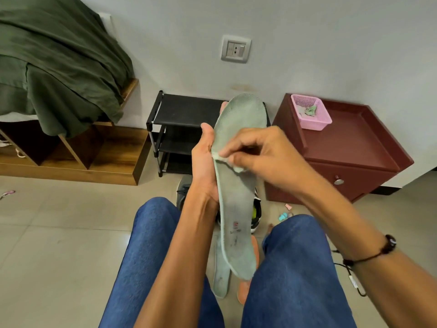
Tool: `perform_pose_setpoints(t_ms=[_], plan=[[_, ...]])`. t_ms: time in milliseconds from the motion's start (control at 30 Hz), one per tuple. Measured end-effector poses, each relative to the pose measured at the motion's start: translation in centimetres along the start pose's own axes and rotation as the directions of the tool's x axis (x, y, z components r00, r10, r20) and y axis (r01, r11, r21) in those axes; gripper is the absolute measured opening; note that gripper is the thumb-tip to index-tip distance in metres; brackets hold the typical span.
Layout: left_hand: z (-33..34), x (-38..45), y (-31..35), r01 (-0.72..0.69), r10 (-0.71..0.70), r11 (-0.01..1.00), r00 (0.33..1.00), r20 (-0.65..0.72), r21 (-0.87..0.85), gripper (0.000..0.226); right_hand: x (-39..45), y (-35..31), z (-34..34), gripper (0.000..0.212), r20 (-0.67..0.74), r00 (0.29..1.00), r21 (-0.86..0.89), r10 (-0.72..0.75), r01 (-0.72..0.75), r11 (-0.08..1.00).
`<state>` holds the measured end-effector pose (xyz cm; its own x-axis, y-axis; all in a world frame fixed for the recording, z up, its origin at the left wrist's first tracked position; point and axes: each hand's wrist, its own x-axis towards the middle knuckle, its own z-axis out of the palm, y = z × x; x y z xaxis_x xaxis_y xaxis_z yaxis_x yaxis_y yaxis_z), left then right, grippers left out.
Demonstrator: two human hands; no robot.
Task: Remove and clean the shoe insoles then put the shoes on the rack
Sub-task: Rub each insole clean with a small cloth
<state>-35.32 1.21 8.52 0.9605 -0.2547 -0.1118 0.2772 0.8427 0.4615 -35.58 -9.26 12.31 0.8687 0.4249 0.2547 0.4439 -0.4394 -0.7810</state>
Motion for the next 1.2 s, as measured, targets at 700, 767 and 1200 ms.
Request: perform_pose_setpoints(t_ms=[700, 767, 1200], plan=[[0.8, -0.1, 0.0, 0.003, -0.003, 1.000, 0.991, 0.137, 0.003, 0.064, 0.3, -2.6, -2.5, 0.020, -0.396, 0.911, -0.194, -0.113, 0.038, 0.980], [1.1, -0.2, -0.2, 0.017, -0.020, 1.000, 0.986, 0.166, 0.019, 0.050, 2.2, -2.1, -3.7, 0.015, -0.485, 0.824, -0.448, -0.291, 0.051, 0.892], [-0.4, 0.0, 0.0, 0.019, -0.019, 1.000, 0.999, 0.030, -0.024, 0.061, -0.3, 0.3, 1.9, 0.016, -0.207, 0.973, -0.264, -0.106, 0.049, 0.963]])
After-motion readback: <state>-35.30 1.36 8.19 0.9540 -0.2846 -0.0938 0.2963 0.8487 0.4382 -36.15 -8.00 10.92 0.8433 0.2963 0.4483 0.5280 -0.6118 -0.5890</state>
